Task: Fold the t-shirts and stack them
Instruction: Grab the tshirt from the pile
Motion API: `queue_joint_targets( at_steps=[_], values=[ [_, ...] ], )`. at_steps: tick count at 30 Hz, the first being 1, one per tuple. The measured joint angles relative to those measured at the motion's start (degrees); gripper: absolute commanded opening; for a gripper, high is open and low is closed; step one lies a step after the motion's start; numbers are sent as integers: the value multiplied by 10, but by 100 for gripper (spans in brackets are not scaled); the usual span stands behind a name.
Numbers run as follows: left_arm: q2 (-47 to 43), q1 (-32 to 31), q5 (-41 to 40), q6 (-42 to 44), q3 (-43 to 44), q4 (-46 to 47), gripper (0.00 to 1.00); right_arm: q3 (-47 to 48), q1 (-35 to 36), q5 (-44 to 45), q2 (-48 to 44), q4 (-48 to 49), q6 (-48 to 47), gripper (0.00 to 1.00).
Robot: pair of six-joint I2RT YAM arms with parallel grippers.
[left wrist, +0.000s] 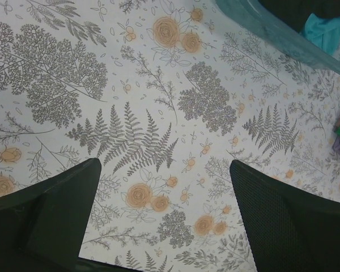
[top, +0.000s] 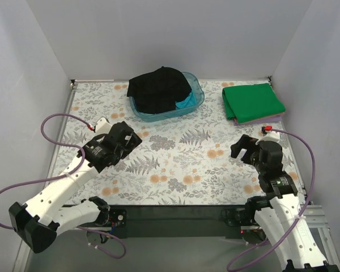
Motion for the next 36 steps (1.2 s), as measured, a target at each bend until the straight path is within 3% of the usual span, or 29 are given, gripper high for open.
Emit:
queue_joint_targets(
  at_steps=[8, 14, 22, 27, 30, 32, 33, 34, 36],
  values=[
    [131, 47, 21, 60, 79, 75, 98, 20, 0, 8, 8, 13, 23, 98],
    [317, 130, 89, 166, 165, 207, 98, 31, 0, -4, 55, 23, 16, 98],
    [643, 146, 139, 326, 474, 317, 98, 36, 0, -21, 121, 31, 6, 98],
    [822, 145, 141, 381, 701, 303, 98, 36, 0, -19, 130, 33, 3, 98],
    [884, 146, 140, 400, 763, 309, 97, 36, -1, -7, 128, 34, 3, 98],
    [907, 147, 141, 408, 777, 316, 81, 35, -1, 3, 123, 34, 3, 98],
    [915, 148, 141, 412, 782, 316, 50, 35, -1, 7, 120, 34, 3, 98],
    [919, 148, 141, 414, 787, 317, 36, 35, -1, 12, 116, 34, 4, 98],
    [921, 149, 145, 418, 790, 316, 19, 35, -1, 19, 108, 34, 4, 98]
  ],
)
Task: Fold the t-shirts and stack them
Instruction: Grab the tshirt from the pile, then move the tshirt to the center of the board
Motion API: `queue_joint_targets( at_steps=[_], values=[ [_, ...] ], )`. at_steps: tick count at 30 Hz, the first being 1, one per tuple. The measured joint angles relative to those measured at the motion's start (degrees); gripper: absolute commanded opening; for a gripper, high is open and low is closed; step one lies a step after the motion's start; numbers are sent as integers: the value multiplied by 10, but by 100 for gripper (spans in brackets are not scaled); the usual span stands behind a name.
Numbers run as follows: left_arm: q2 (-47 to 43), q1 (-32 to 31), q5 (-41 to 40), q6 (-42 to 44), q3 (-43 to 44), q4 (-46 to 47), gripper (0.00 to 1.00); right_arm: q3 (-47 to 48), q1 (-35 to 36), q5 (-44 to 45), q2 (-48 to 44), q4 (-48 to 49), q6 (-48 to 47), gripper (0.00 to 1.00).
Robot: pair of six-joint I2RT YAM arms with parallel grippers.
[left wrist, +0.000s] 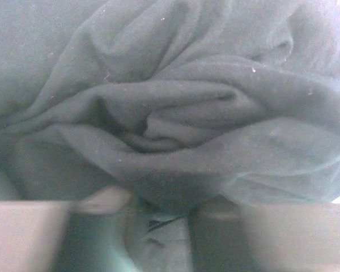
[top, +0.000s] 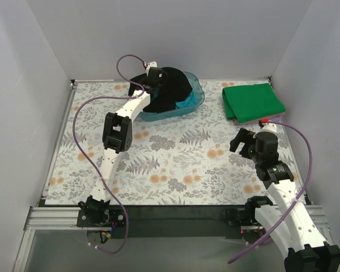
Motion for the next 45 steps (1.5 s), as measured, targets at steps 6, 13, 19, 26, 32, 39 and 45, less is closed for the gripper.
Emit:
queue_joint_targets(
  at_steps=[6, 13, 19, 26, 32, 39, 45],
  values=[
    [-22, 1, 9, 2, 0, -8, 10, 0, 0, 3, -5, 0, 0, 98],
    [-129, 1, 12, 4, -9, -22, 0, 0, 0, -3, 4, 0, 0, 99],
    [-279, -13, 38, 11, -15, -32, 0, 0, 0, -6, 8, 2, -1, 98],
    [-444, -128, 31, 40, -46, -57, 0, 0, 0, -40, -16, 7, -9, 98],
    [-578, -212, 147, -2, -94, -75, 0, 0, 0, -54, -71, 10, -16, 98],
    [-679, -217, 171, -58, -186, -59, 0, 14, 0, -21, -69, -46, -6, 98],
    [-750, -214, 21, -171, -491, -74, 32, 19, 0, -12, -80, -96, -2, 98]
  ],
)
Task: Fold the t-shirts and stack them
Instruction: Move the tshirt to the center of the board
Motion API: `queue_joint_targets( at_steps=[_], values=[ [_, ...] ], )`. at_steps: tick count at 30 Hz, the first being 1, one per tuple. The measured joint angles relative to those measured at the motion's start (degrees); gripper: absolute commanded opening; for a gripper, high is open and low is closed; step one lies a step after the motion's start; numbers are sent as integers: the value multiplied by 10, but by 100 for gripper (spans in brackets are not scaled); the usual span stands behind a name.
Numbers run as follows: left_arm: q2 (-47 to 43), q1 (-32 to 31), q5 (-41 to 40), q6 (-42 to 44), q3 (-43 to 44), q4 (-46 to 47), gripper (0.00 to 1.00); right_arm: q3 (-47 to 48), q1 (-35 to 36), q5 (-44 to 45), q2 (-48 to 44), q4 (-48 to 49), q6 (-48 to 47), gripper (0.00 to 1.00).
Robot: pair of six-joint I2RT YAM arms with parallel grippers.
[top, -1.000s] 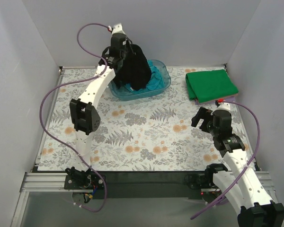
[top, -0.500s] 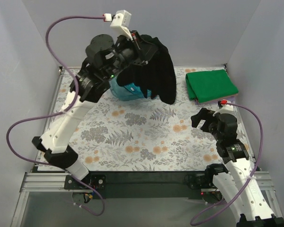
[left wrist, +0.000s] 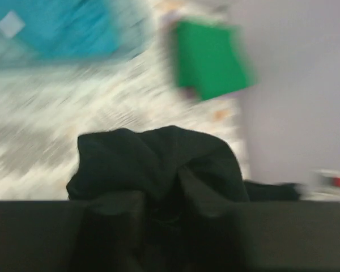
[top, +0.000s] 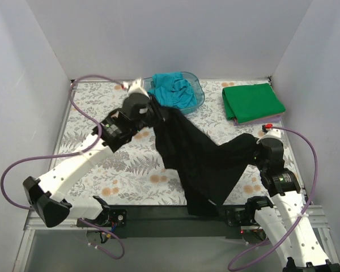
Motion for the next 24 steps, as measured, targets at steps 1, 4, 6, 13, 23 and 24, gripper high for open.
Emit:
queue_joint_targets(
  at_steps=[1, 4, 6, 13, 23, 24],
  values=[
    [-2, 4, -23, -28, -61, -19, 48, 0, 0, -1, 1, -8, -2, 98],
    [1, 54, -57, -114, -216, -79, 91, 0, 0, -6, 15, -29, -8, 99],
    [0, 113, -63, -146, -283, -122, 98, 0, 0, -20, 28, -41, -14, 98],
    [-106, 188, -70, -196, -367, -186, 98, 0, 56, -69, 63, -51, -9, 98],
    [-188, 176, 119, -167, -501, -100, 98, -14, 247, -38, 99, -67, 88, 99],
    [-186, 170, 134, -165, -515, -93, 98, -21, 252, -29, 96, -76, 108, 98]
  ],
)
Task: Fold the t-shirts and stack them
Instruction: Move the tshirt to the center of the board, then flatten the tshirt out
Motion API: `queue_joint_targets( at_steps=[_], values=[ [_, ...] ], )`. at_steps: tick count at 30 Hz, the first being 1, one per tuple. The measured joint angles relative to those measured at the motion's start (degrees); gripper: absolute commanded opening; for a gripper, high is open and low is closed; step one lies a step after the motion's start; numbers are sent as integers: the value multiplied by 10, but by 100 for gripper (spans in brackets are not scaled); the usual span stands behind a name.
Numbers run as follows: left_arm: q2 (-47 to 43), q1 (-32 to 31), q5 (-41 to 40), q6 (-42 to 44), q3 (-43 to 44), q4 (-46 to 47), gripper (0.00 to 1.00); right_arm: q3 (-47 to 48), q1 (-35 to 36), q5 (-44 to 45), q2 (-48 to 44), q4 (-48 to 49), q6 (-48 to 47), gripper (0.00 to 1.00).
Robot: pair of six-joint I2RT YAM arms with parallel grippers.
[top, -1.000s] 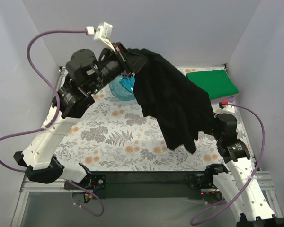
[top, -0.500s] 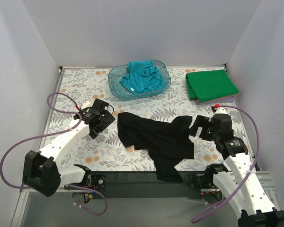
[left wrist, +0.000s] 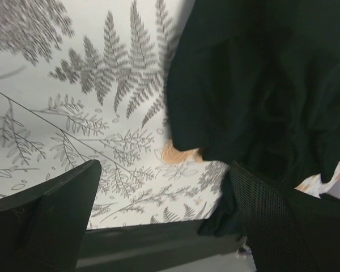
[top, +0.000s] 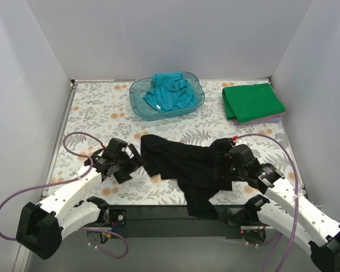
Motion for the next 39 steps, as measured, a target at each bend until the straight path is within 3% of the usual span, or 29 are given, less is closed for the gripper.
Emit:
queue_joint_targets(
  at_steps=[6, 13, 19, 22, 23, 27, 30, 33, 34, 36, 39],
  values=[
    [51, -45, 52, 0, -24, 56, 97, -59, 3, 41, -49, -57, 110, 98],
    [147, -83, 56, -8, -20, 116, 65, -92, 3, 57, -43, -75, 174, 97],
    [202, -94, 45, -24, 6, 136, 48, -104, 3, 63, -35, -71, 192, 93],
    [231, -96, 37, -27, 20, 144, 23, -106, 3, 61, -28, -56, 193, 93],
    [238, -96, 37, -29, 26, 146, 0, -106, 3, 59, -24, -51, 192, 92],
    [271, -96, 22, -23, 45, 151, 0, -108, 3, 54, -15, -27, 192, 88],
    [275, -100, -5, -22, 56, 141, 0, -112, 3, 52, -7, -4, 192, 75],
    [261, -100, -51, -22, 59, 117, 0, -121, 3, 48, 8, 28, 193, 47],
    [253, -100, -64, -22, 59, 107, 0, -121, 3, 47, 12, 34, 195, 25],
    [226, -99, -94, -22, 59, 84, 0, -128, 3, 45, 25, 46, 196, 3],
    [182, -99, -130, -22, 67, 54, 0, -124, 3, 47, 26, 48, 194, 1]
  ],
)
